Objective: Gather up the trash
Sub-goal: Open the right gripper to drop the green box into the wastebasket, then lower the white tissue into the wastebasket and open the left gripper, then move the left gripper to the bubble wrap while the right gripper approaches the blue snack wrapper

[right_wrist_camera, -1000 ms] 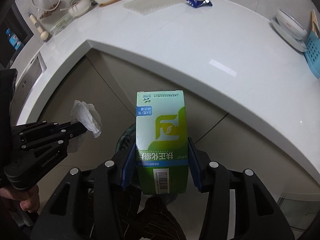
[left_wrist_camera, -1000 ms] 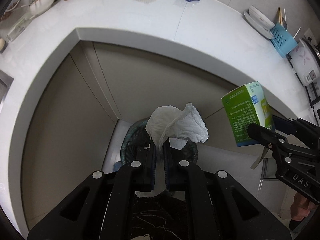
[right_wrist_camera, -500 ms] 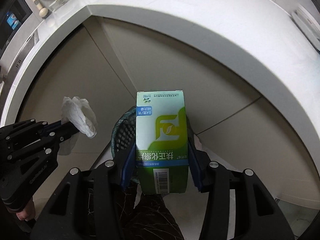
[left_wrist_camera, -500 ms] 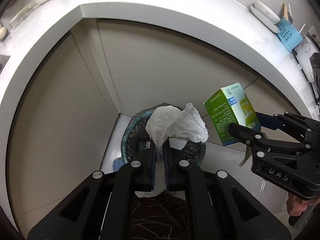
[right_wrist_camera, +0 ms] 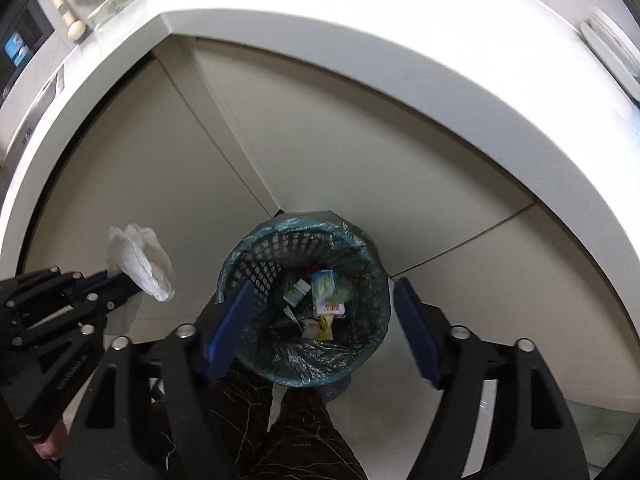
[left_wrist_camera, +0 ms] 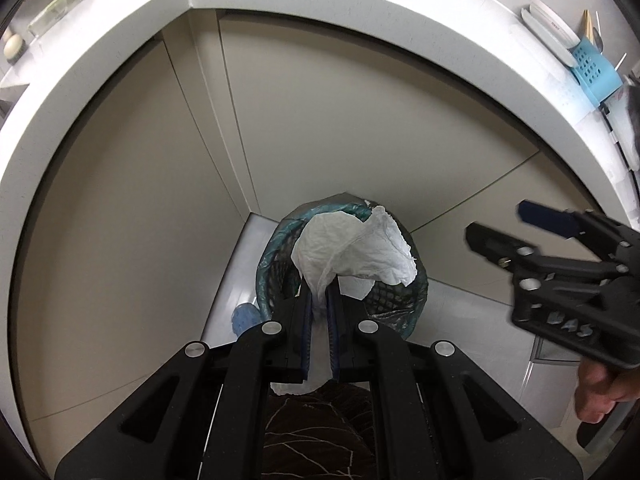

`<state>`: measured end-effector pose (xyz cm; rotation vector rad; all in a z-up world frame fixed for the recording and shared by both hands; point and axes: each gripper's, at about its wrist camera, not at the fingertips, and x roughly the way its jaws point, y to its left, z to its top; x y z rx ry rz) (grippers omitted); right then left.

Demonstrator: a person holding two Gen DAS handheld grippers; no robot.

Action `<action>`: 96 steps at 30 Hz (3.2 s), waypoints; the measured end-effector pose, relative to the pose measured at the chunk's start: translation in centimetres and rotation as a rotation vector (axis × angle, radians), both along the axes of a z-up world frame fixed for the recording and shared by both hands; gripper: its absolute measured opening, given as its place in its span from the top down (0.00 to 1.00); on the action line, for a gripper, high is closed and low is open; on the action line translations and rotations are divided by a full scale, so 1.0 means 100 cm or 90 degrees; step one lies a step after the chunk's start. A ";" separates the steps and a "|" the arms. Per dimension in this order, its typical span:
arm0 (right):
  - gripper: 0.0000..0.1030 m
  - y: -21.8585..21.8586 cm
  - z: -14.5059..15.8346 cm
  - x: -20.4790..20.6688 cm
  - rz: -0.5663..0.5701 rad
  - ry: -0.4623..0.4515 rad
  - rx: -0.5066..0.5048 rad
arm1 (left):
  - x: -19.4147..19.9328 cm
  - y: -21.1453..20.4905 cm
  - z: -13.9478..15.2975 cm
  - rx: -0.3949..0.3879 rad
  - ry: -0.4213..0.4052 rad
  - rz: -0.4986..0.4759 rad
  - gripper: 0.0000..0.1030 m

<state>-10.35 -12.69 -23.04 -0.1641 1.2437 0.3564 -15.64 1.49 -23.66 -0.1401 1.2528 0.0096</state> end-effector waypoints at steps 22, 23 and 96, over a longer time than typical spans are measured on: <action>0.10 -0.068 0.001 -0.007 -0.095 -0.015 -0.006 | 0.031 -0.047 -0.064 0.002 0.040 -0.065 0.89; 0.10 -0.070 0.000 -0.007 -0.097 -0.014 -0.008 | 0.033 -0.049 -0.068 0.003 0.042 -0.067 0.89; 0.07 -0.039 0.206 0.205 -0.200 -0.170 0.021 | 0.242 0.054 0.195 0.016 -0.145 -0.066 0.06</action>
